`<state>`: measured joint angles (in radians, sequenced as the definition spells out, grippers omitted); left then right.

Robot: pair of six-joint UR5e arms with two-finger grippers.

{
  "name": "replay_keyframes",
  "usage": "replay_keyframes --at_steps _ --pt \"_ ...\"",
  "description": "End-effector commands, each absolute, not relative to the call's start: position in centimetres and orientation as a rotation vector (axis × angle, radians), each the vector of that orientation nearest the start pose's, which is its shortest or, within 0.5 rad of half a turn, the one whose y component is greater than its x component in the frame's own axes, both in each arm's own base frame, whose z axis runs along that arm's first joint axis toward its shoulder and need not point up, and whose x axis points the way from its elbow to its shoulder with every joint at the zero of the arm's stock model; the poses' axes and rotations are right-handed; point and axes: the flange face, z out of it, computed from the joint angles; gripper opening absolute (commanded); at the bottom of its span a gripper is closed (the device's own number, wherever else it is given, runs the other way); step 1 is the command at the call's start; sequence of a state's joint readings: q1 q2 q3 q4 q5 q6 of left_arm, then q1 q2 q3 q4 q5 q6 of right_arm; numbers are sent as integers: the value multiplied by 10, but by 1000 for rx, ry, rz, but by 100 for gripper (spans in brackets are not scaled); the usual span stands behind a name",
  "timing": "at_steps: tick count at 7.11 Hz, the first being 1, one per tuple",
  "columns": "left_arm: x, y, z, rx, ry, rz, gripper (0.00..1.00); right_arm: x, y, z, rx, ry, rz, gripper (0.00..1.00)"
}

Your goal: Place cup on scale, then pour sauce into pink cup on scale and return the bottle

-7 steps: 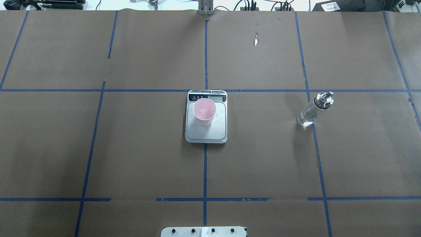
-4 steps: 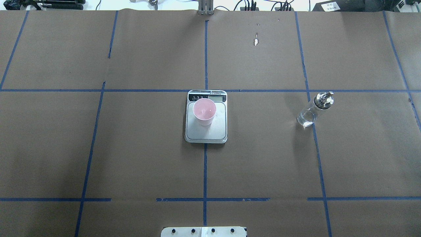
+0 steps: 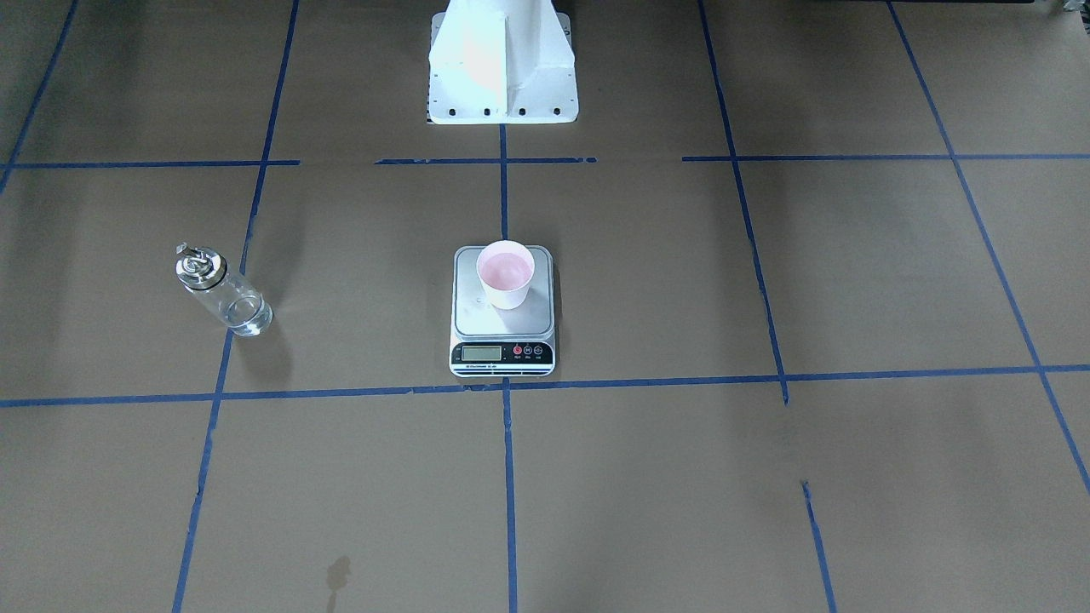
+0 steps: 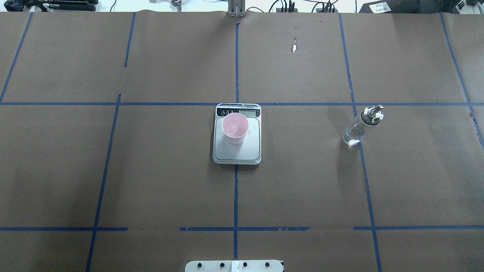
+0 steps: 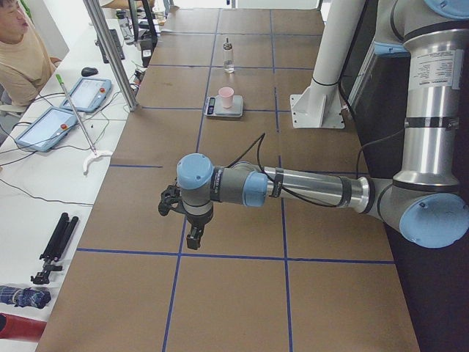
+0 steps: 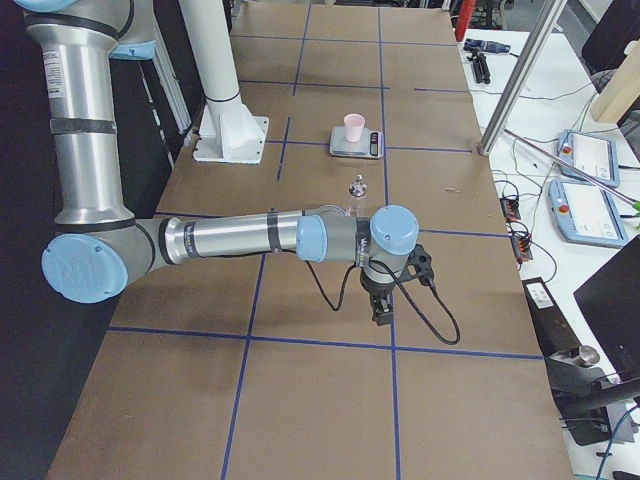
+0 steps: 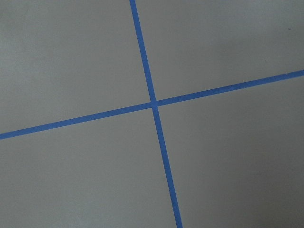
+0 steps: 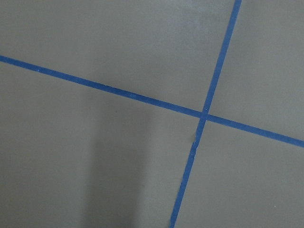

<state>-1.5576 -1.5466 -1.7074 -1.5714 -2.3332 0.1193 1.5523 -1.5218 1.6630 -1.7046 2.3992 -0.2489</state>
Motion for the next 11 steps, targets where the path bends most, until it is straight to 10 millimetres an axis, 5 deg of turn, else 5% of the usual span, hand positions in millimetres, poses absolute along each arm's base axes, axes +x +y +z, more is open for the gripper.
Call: replay_keyframes --at_steps 1,9,11 --pt "-58 -491 604 146 756 168 100 52 -506 604 100 -819 -254 100" --pt "-56 -488 617 125 765 160 100 52 -500 602 108 -810 -260 100" --pt "-56 -493 594 172 765 178 100 52 -501 599 114 -809 -264 100"
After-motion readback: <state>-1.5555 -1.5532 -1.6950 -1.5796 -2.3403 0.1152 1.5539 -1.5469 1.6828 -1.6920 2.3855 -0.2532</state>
